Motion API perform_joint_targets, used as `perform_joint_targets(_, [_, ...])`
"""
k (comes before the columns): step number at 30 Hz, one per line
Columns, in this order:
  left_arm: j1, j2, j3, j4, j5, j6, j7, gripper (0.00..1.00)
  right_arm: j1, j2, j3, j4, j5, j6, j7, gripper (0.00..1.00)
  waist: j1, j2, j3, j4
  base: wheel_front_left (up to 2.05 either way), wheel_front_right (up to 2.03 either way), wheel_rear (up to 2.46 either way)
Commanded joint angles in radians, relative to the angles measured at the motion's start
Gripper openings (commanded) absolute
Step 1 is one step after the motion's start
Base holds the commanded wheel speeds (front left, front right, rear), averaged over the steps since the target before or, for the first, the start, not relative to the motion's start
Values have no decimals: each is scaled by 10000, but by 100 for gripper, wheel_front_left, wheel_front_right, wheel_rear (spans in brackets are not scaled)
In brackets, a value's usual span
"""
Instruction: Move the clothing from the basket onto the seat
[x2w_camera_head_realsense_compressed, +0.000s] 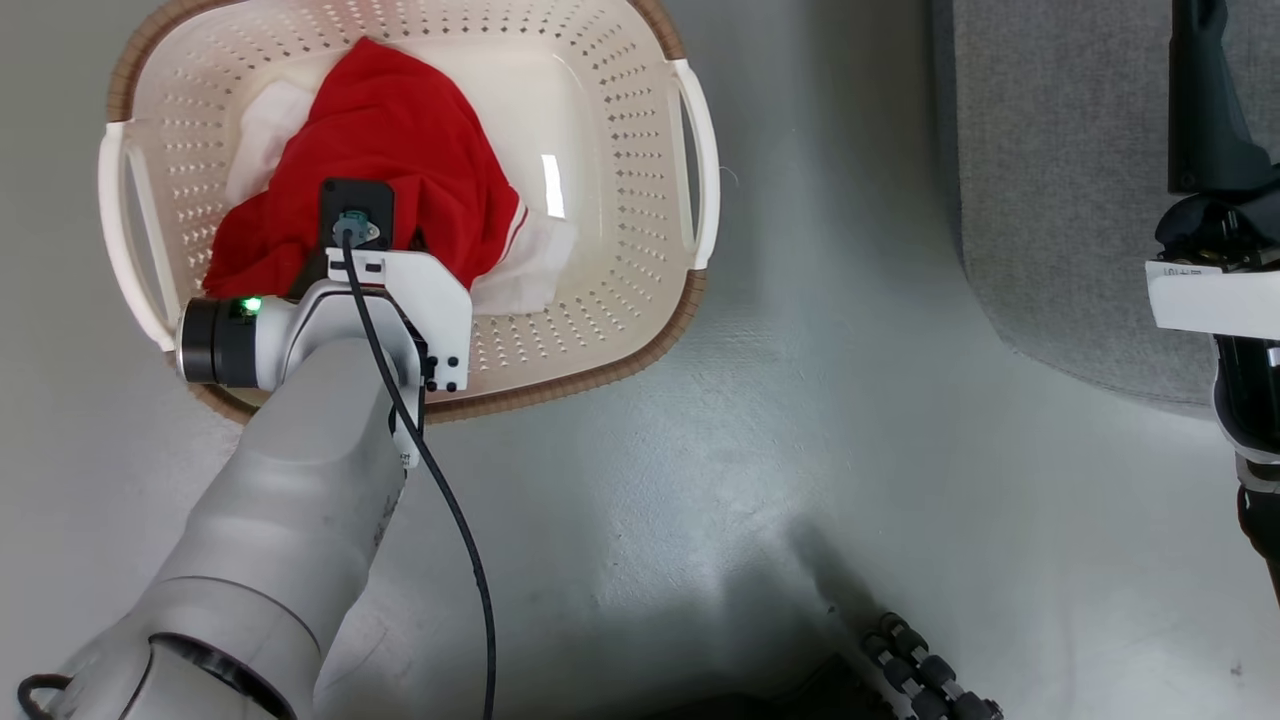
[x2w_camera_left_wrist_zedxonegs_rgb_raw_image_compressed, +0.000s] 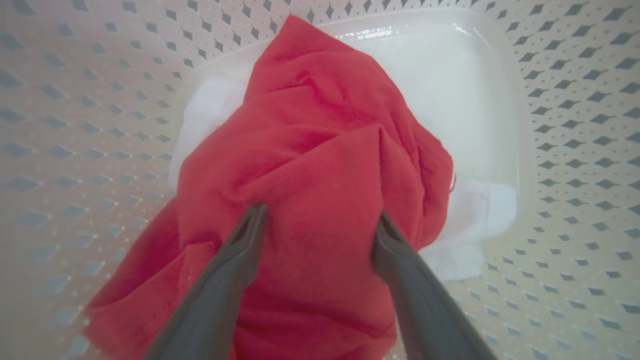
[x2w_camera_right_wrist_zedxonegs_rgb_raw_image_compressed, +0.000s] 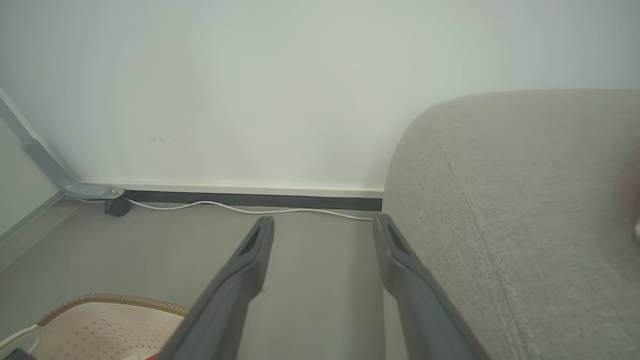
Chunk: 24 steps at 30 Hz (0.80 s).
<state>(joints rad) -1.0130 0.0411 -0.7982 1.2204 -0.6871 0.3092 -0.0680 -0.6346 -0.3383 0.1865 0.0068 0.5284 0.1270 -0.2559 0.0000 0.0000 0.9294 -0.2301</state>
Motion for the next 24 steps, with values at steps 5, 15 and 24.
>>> perform_joint_targets(5, [-47, 91, -31, 71, -335, 151, 51, 13, 220, -12, 54, -272, 48, 37, -59, 100, 0, 0, 27, -143, 0, 0, 0])
perform_joint_targets(15, [582, 91, -372, -123, -981, -96, -795, 0, 298, 201, 132, -54, -18, 37, -59, 100, 0, 0, -834, -106, 0, 0, 0])
perform_joint_targets(24, [1230, 91, -708, -420, -1532, -307, -1612, 0, 629, 271, 236, 394, -103, 37, -59, 100, 0, 0, -2301, -64, 0, 0, 0])
